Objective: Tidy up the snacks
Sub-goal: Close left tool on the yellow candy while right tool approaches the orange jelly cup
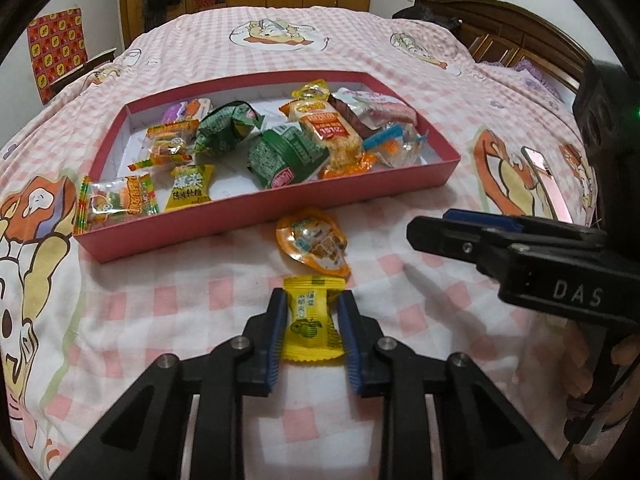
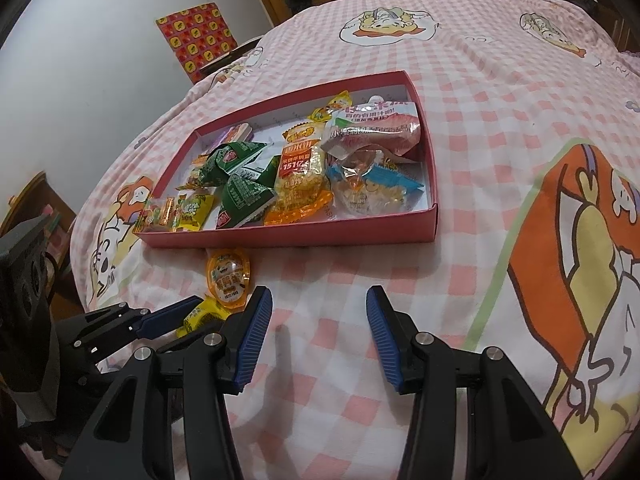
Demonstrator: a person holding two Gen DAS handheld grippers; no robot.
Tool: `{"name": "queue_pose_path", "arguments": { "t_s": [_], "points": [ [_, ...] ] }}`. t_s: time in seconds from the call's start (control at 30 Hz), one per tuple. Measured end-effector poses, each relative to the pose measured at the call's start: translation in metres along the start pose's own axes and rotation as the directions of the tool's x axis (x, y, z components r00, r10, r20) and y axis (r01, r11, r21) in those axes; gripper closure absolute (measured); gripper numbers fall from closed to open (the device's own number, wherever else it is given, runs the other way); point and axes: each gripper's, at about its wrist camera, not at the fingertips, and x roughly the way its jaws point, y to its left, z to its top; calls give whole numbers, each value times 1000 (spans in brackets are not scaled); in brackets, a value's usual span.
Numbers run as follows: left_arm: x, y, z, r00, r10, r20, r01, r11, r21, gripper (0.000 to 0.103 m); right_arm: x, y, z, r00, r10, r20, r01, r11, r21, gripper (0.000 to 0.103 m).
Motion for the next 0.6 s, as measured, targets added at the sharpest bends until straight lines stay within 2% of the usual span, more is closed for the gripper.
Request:
{"name": "queue_pose_path", "arguments": {
  "t_s": [0.23, 0.6],
  "points": [
    [-12, 16, 2, 1000, 10, 23, -8, 998, -64, 76, 0, 6, -1, 1000, 2, -3, -2, 1000, -7, 53],
    [-23, 56, 1, 995, 92, 43, -83, 981, -177, 76, 11, 30, 1, 999, 22, -30, -24, 998, -54, 53]
  ]
}}
